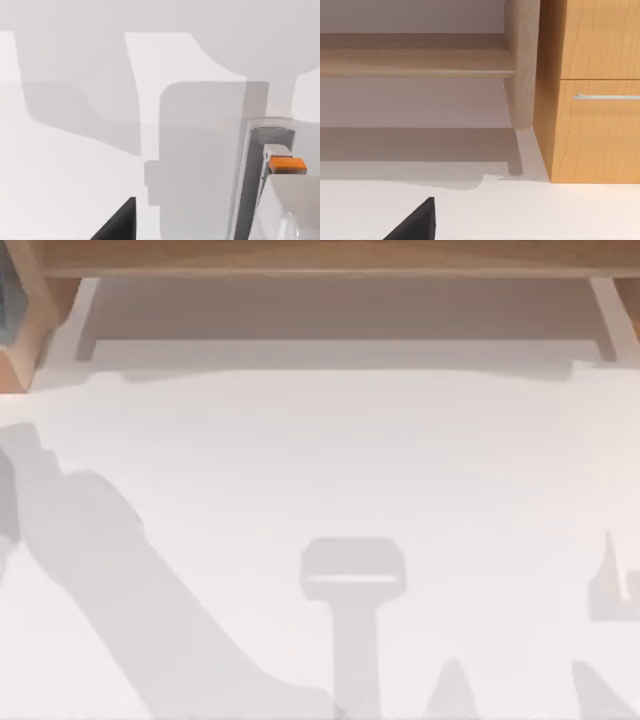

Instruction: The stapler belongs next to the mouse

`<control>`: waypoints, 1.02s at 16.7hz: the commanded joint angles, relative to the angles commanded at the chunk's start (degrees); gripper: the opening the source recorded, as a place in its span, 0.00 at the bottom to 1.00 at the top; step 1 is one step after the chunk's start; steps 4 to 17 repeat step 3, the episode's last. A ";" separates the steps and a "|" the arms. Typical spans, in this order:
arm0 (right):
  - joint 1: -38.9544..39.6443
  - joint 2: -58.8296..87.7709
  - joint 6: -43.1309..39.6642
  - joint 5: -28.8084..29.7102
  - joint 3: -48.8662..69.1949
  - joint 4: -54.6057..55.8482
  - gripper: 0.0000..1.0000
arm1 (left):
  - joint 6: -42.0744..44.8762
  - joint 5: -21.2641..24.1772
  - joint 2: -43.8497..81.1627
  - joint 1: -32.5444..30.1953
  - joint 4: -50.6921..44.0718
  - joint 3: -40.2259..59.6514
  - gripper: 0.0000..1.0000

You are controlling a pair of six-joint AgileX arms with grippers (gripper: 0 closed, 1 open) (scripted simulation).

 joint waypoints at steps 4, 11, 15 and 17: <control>0.00 0.00 0.00 0.00 0.00 0.00 1.00 | 0.00 0.00 0.00 0.00 0.00 0.00 1.00; 0.00 0.00 0.00 0.00 0.00 0.00 1.00 | 0.00 0.00 0.00 0.00 0.00 0.00 1.00; 0.00 0.00 0.00 0.00 0.00 0.00 1.00 | 0.00 0.00 0.00 0.00 0.00 0.00 1.00; 0.00 0.00 0.00 0.00 0.00 0.00 1.00 | 0.00 0.00 0.00 0.00 0.00 0.00 1.00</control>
